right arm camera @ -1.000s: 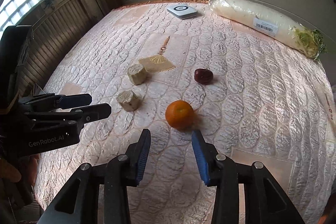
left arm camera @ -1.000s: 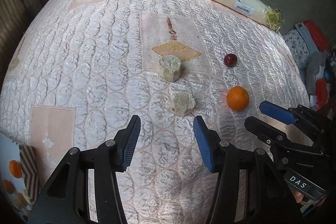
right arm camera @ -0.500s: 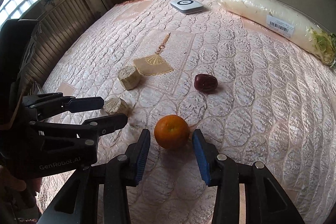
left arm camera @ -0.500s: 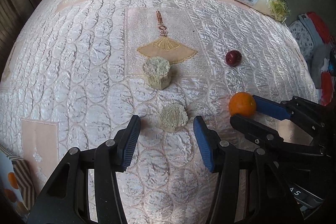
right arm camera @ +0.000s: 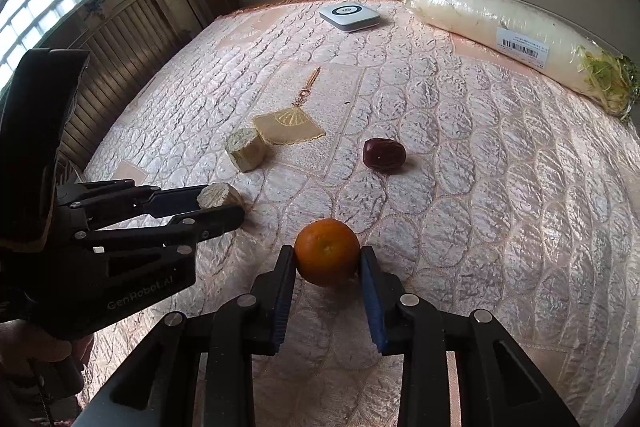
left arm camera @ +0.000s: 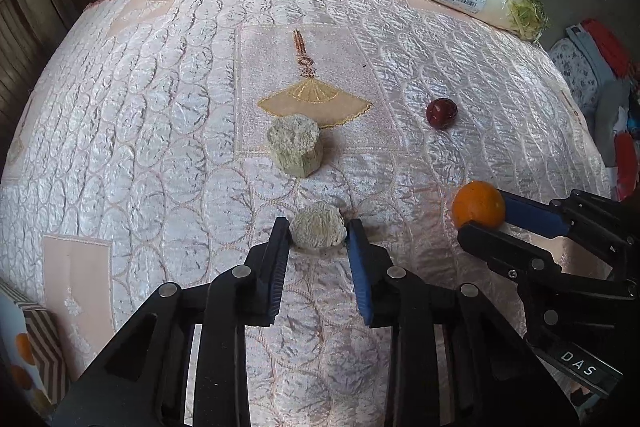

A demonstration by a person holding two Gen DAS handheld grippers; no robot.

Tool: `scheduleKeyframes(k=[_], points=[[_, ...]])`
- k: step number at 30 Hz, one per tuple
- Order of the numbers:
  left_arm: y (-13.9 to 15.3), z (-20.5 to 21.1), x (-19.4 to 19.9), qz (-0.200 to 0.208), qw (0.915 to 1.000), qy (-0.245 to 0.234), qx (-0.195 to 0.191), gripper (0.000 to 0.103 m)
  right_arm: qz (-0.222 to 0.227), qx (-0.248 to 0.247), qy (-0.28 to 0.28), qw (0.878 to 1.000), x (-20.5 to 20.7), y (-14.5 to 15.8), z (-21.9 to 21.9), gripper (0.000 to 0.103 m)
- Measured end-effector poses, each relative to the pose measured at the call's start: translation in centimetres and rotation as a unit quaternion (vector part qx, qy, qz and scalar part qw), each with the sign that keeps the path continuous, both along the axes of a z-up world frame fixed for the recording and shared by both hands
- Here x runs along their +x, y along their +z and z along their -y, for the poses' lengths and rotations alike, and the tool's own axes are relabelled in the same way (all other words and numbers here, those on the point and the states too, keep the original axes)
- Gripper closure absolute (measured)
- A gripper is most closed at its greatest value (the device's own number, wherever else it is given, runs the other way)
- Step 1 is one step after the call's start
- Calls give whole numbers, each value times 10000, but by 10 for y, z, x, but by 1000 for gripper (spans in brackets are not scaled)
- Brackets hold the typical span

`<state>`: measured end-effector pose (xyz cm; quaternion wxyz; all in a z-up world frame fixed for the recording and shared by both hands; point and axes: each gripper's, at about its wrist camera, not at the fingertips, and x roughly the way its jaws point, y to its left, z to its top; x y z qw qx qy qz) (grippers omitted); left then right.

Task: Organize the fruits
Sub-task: 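Carry the pale chunk and orange over the white tray with both tools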

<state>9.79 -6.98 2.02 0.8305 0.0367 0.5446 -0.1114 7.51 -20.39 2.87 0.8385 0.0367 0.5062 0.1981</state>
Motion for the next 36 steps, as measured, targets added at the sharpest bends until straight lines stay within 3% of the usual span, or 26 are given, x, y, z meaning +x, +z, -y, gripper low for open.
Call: scheduleKeyframes(k=[11,36], points=[[29,-38,-30,283,9987,417,66,75,99,-41,160,9998,-22,18,-26,72],[65,-172,-105,594,9853,1598,86,75,321,-131,1299,9909,-56,45,-159,72]])
